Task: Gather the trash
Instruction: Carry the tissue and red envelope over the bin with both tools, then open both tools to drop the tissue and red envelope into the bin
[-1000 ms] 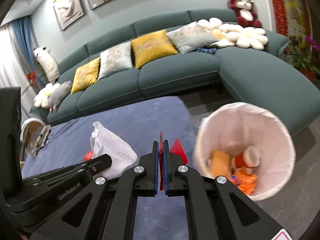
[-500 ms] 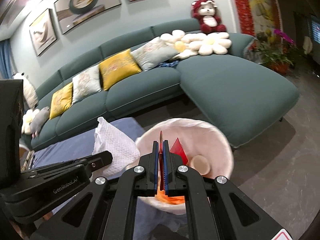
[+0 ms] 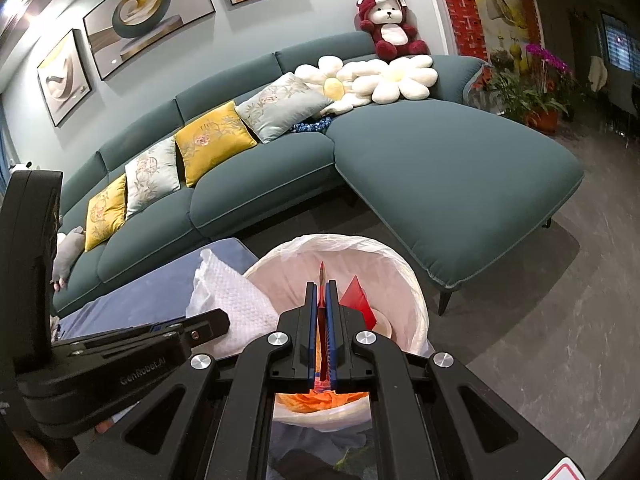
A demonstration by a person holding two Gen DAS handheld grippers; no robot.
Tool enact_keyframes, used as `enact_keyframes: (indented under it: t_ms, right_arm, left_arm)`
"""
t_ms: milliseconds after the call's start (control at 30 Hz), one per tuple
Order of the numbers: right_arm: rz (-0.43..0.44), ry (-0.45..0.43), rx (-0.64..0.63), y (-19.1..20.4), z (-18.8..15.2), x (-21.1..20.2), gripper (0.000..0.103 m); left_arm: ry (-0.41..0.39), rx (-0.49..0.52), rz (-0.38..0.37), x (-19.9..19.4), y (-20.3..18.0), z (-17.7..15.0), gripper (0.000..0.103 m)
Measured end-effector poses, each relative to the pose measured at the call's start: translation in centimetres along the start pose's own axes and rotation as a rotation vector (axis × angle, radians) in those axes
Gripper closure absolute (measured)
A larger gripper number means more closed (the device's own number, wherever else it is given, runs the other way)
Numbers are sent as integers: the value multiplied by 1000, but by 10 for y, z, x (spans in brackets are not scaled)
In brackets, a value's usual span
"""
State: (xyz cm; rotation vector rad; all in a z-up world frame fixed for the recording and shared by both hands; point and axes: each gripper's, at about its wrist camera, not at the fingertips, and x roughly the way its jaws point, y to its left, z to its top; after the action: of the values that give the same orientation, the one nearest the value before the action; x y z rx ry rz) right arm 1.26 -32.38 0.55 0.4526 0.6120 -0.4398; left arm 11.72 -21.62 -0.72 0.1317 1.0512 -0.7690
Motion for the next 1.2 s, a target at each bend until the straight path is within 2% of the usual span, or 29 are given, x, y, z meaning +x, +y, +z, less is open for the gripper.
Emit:
enact_keyframes:
  t_ms: [67,233,367,833,900,1000,1100,1200]
  right_arm:
    - [1,4,3,0,-1,2,98]
    - [6,14,3,2,0,7,98]
    - [11,17,-1,5,0,10,98]
    - [14,35,-33,26,1,20,98]
    - [8,36,-33,29,3,21,97]
    - [10,29,-24,35,5,19,94]
    - [16,27,-33,42,6,18,91]
    - [22,20,-47,53,7,16,80]
  left_arm:
    - [-10,-11,14,0,2,0,72]
    - [-12,-30,25,2,8,0,68]
    - [-19,-47,33,-2,13,-1,60]
    - [-38,-99,44,-16,40,-9,58]
    - [-43,-110,50,-18,46,-10,58]
    - [-54,-131,60,-24,56,-11,49]
    - [-67,-158,72,-29,65,-12,46]
    - [-75,-184,81,-33,75,-14,43]
